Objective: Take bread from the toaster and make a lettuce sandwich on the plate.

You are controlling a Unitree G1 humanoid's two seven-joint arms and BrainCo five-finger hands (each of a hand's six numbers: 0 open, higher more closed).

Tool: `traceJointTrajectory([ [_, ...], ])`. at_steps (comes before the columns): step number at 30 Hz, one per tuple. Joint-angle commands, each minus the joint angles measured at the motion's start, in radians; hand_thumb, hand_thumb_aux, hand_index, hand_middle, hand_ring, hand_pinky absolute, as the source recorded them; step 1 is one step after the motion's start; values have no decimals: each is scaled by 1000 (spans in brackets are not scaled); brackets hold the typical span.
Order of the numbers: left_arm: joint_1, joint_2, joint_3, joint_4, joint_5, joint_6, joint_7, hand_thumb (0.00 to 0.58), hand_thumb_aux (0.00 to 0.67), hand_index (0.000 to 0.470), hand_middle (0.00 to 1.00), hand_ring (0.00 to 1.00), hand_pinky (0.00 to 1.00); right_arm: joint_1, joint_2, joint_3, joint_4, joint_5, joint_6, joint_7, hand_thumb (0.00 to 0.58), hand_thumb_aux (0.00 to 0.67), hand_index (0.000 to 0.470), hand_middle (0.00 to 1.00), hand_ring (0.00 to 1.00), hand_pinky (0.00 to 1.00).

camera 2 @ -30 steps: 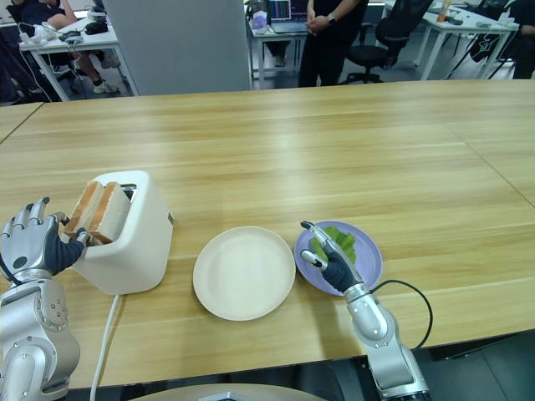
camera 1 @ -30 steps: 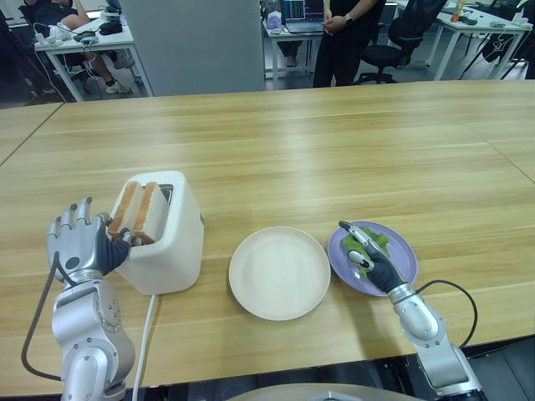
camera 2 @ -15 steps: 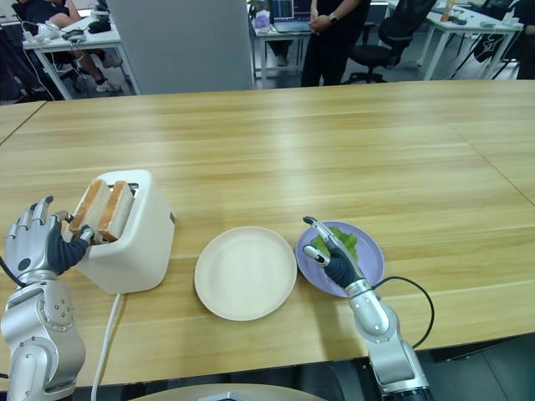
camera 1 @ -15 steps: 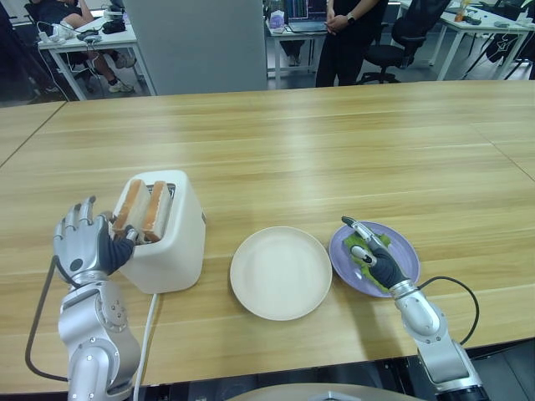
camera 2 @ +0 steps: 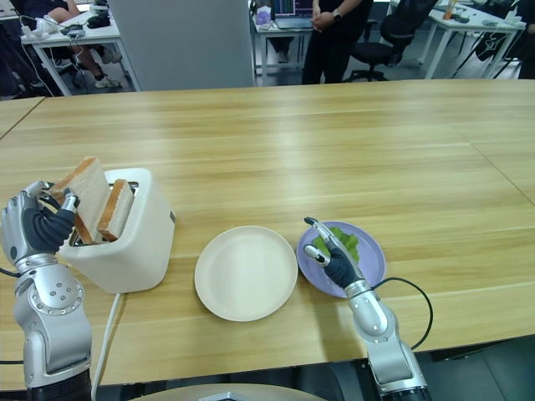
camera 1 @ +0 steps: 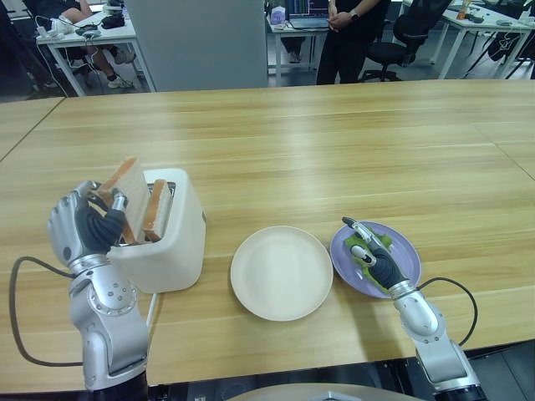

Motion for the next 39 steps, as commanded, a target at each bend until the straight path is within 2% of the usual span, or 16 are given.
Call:
traceJointTrajectory([
  [1,-30,-5,18,17,-36,-27,66,580,670,460,1000,1000,1000,-1,1,-3,20,8,1,-2,0,0,0,0,0,0],
  [10,-86,-19,122,-48,-116,-135,259,580,670,460,1000,1000,1000,-1,6,-2,23,8,-2,-7,0,0,0,0,0,0],
  [15,-122,-72,139,-101,-381,-229,205,580,670,460,1000,1000,1000,-5,7,-4,19,10,-4,-7,0,0,0,0,0,0],
  [19,-140,-114,129,-110,-628,-203,90,580,670,460,1000,1000,1000,-6,7,-4,17,11,-6,-6,0,0,0,0,0,0],
  [24,-94,-131,-6,-101,-863,-78,-123,580,670,460,1000,1000,1000,-17,8,-9,5,18,-14,-5,0,0,0,0,0,0],
  [29,-4,-110,-194,-104,-933,14,-271,580,670,460,1000,1000,1000,-40,13,-39,-45,51,-34,-16,0,0,0,0,0,0],
  [34,62,-95,-376,6,-891,0,-345,580,670,460,1000,1000,1000,-62,19,-69,-87,86,-34,-18,0,0,0,0,0,0],
  [39,77,-87,-516,143,-740,-83,-312,580,670,460,1000,1000,1000,-71,18,-75,-101,103,-30,-11,0,0,0,0,0,0],
])
